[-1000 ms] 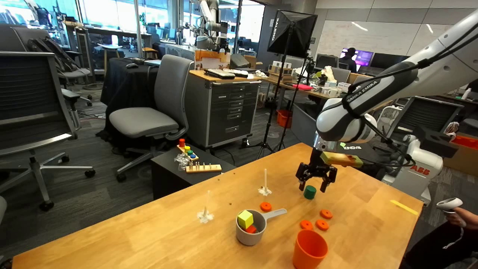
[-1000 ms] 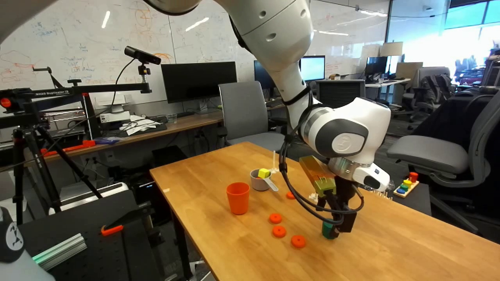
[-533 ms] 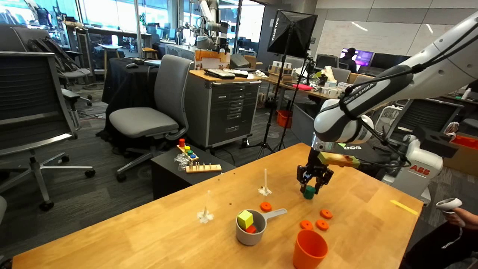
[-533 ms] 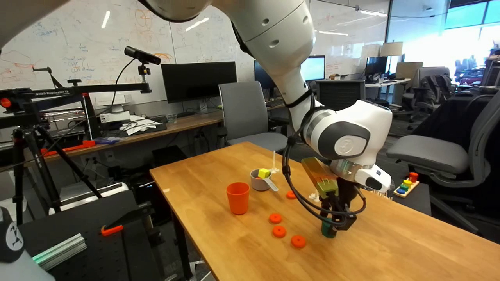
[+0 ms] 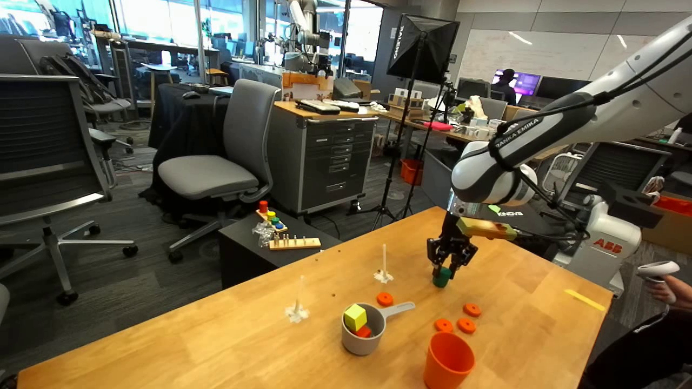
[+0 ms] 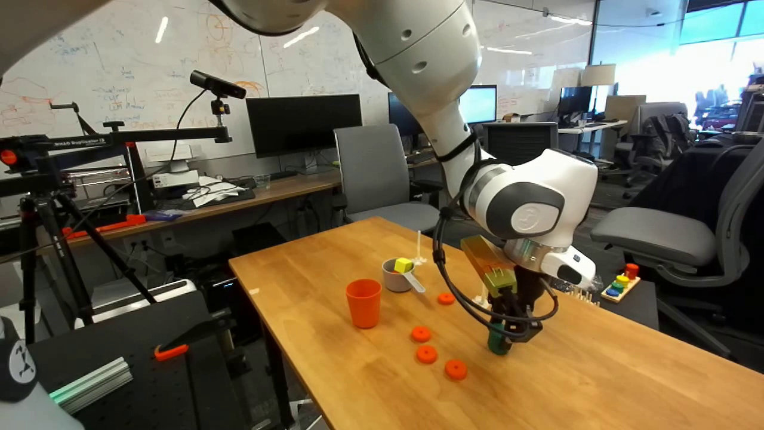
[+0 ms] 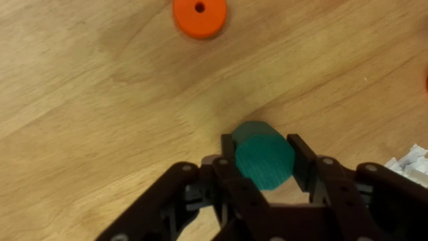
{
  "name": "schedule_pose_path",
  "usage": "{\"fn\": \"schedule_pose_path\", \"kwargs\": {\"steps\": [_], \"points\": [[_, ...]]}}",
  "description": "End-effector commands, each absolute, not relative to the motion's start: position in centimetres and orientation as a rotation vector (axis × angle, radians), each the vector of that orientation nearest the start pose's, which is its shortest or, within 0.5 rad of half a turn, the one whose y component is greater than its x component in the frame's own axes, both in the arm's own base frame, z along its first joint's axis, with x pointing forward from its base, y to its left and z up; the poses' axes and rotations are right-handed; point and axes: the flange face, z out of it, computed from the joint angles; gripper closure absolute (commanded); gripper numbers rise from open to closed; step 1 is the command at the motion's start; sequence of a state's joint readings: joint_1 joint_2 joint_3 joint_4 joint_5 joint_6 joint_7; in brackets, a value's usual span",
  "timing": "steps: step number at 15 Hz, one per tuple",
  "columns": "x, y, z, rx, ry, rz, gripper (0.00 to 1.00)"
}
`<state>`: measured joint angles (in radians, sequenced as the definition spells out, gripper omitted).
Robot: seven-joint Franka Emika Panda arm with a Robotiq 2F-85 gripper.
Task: Put the blocks in the grey cup
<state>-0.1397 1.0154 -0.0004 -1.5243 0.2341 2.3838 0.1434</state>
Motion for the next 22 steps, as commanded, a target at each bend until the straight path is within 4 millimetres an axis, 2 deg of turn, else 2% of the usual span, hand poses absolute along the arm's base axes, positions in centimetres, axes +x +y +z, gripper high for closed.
{"fn": "schedule_pose_path", "kwargs": {"steps": [1, 7, 10, 15, 22], "points": [[67.1, -6.2, 7.3, -2.884, 0.618, 0.186, 0.81], [68.7, -0.2, 12.3, -2.858, 0.489, 0.108, 0.81], [69.1, 2.2, 13.6, -2.842, 0.445, 0.092, 0.81], [69.3, 7.0, 13.4, -2.828, 0.370, 0.116, 0.81], [68.5, 13.7, 13.0, -2.858, 0.243, 0.137, 0.81]]}}
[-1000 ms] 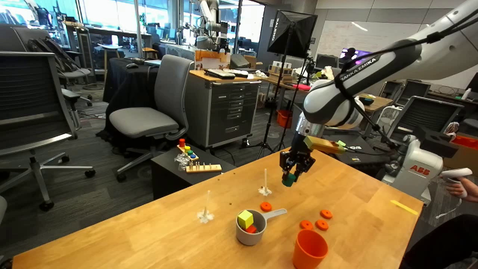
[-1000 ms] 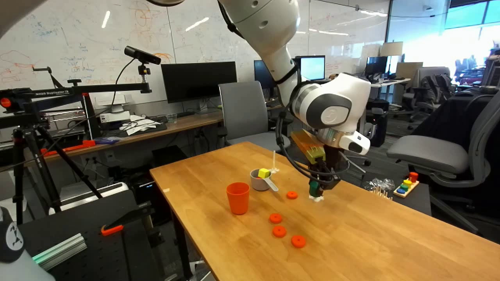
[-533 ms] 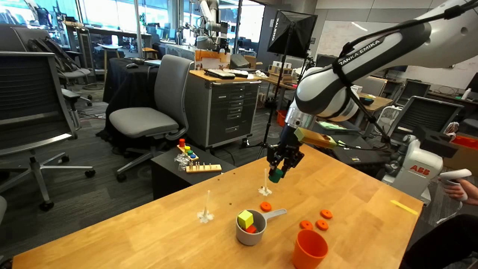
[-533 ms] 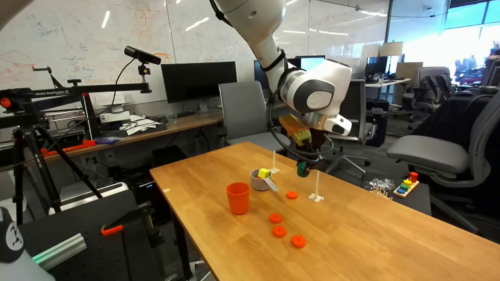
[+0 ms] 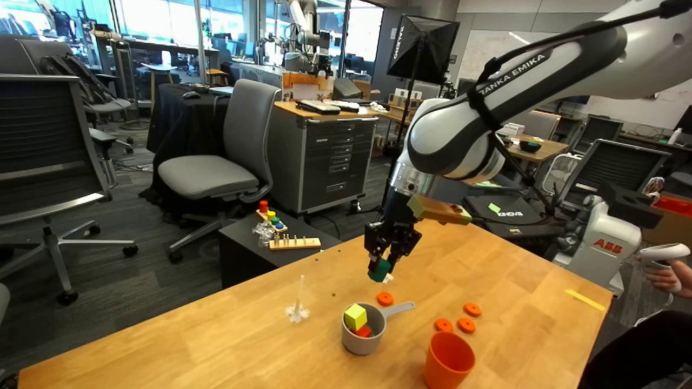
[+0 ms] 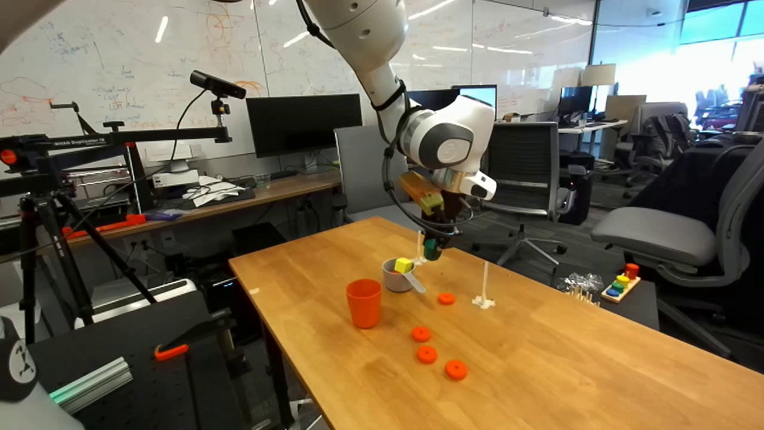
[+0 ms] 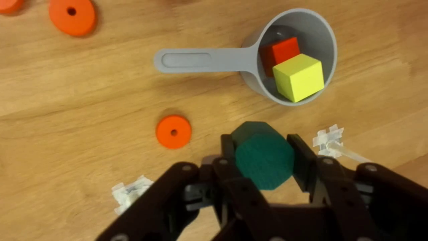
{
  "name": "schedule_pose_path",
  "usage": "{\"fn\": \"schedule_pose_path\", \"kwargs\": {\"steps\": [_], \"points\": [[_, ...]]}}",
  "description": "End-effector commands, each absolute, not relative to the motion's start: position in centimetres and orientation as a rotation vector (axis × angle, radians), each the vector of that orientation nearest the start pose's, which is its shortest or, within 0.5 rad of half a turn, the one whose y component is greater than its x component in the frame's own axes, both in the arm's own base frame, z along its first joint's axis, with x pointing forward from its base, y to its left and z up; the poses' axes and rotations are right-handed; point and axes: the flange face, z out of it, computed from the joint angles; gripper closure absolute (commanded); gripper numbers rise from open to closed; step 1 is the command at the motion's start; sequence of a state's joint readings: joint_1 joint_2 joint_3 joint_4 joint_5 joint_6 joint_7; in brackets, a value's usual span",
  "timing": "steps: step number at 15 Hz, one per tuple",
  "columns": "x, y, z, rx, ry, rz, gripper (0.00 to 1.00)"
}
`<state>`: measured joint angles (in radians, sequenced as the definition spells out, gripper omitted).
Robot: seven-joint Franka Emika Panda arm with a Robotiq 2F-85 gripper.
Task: Put the blocks in the grey cup
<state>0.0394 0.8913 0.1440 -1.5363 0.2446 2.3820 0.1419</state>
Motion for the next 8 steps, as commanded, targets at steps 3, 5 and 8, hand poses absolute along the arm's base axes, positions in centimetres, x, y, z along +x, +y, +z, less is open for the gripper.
{"fn": "schedule_pose_path", "kwargs": {"steps": [3, 5, 8], "points": [[68.2, 15.6, 12.9, -2.865, 0.202, 0.146, 0.81], [68.1, 16.4, 12.9, -2.870, 0.183, 0.149, 0.81], [67.9, 17.1, 12.6, -2.874, 0.167, 0.160, 0.81]]}}
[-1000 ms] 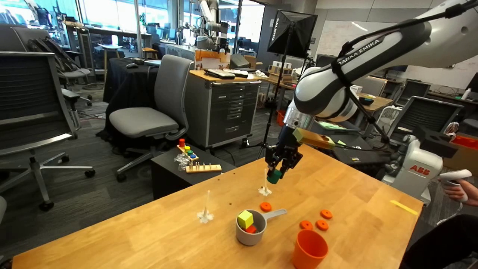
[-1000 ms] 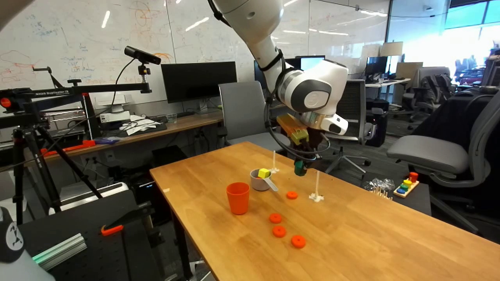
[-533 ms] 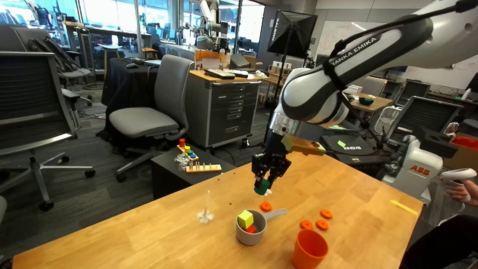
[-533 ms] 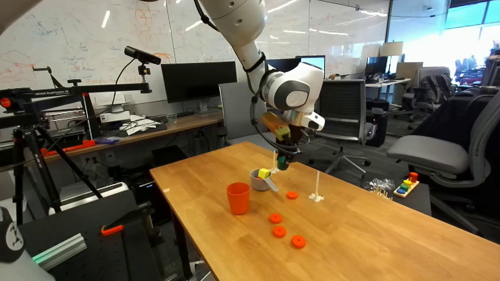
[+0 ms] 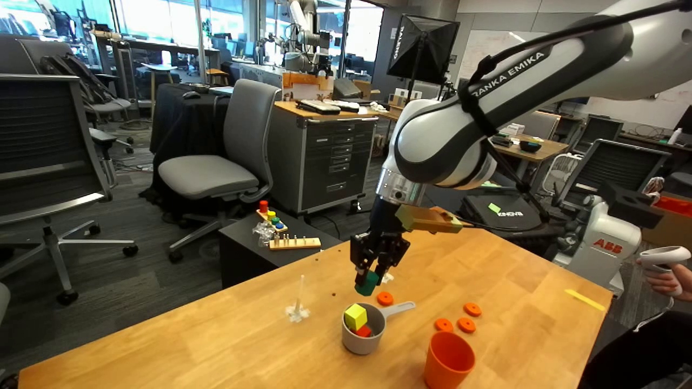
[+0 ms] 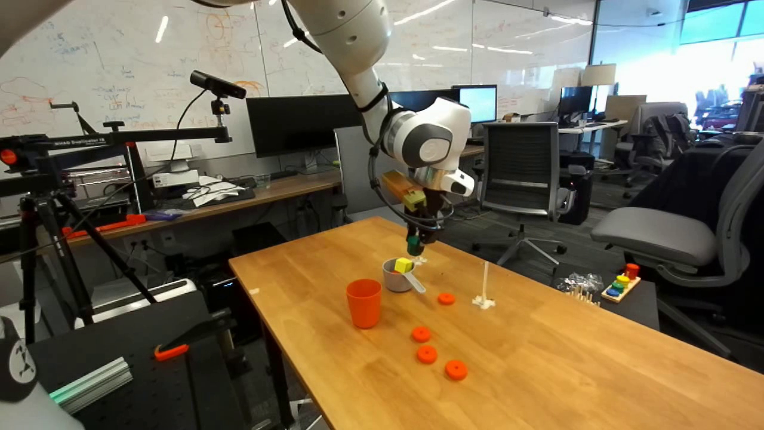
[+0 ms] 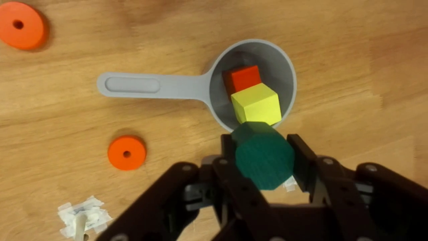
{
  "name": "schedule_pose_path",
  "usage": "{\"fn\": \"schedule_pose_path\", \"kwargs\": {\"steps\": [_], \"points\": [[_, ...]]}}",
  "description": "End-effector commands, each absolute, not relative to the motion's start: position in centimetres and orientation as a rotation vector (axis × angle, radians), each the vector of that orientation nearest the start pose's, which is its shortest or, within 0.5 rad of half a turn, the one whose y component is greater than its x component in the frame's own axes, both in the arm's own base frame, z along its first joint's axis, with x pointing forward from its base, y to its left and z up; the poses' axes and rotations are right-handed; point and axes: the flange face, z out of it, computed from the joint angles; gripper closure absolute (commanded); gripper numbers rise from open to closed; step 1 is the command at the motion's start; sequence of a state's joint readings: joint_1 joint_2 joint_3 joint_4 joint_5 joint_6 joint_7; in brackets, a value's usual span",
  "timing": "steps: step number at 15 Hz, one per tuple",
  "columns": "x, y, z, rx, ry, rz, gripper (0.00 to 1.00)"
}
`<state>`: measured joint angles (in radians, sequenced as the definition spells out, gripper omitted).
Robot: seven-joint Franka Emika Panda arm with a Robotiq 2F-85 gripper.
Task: Put the blocks in the grey cup
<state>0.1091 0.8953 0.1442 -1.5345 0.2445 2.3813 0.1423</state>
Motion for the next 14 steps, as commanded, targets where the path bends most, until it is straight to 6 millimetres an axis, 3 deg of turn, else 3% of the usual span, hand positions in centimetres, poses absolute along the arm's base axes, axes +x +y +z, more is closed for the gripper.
{"fn": "schedule_pose_path", "kwargs": {"steps": [1, 7, 14], "points": [[67.9, 17.2, 12.3, -2.877, 0.162, 0.165, 0.81], [67.2, 18.5, 10.7, -2.889, 0.133, 0.206, 0.81], [67.0, 19.2, 10.1, -2.895, 0.113, 0.221, 0.81]]}}
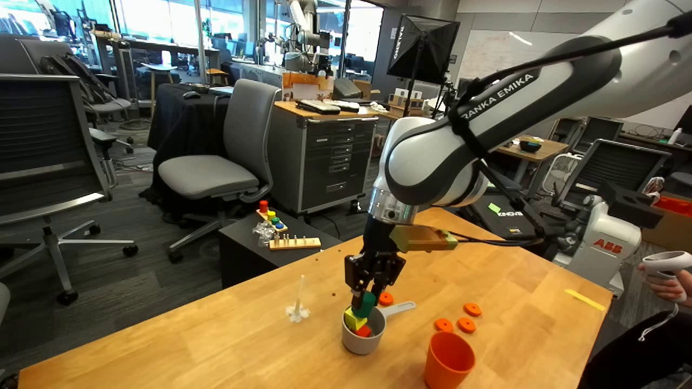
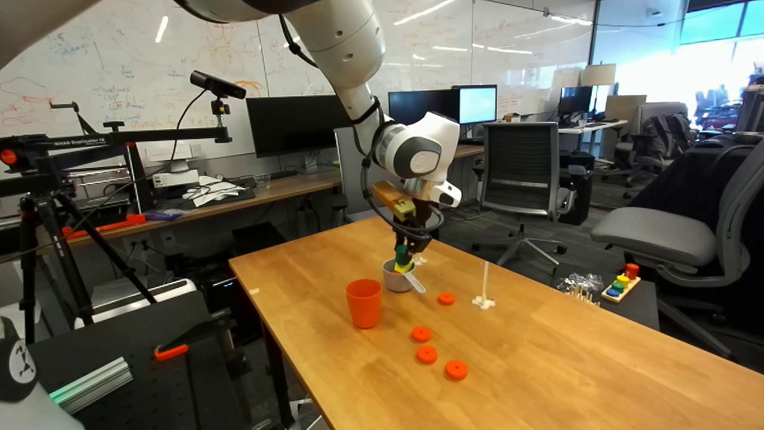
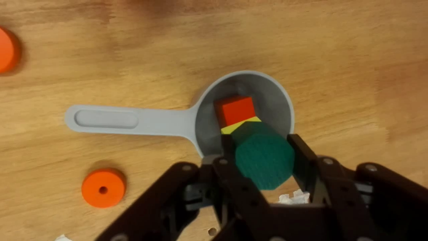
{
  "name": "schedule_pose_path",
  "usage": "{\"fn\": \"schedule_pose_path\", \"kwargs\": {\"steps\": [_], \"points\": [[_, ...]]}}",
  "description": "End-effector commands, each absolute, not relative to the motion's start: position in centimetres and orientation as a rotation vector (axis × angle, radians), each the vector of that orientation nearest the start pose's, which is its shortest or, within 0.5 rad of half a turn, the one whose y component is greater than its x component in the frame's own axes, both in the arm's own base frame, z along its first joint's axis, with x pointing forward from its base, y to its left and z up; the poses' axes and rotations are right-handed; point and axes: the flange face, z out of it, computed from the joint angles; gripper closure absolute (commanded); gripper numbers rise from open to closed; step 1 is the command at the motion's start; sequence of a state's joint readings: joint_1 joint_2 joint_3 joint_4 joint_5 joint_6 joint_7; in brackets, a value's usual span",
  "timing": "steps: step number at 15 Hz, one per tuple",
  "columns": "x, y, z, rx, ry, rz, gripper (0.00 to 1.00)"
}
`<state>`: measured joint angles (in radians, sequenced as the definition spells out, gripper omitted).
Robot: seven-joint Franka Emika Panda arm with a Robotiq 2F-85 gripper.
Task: Put the blocks in the grey cup
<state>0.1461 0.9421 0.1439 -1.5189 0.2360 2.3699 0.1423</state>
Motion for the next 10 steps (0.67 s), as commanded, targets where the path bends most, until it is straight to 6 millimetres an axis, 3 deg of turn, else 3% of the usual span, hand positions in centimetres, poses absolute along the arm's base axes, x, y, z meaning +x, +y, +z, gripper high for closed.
{"fn": "schedule_pose_path", "kwargs": {"steps": [1, 10], "points": [[66.98, 19.20, 10.12, -2.895, 0.112, 0.224, 0.81], [67.04, 18.93, 9.88, -2.894, 0.116, 0.273, 0.81]]}}
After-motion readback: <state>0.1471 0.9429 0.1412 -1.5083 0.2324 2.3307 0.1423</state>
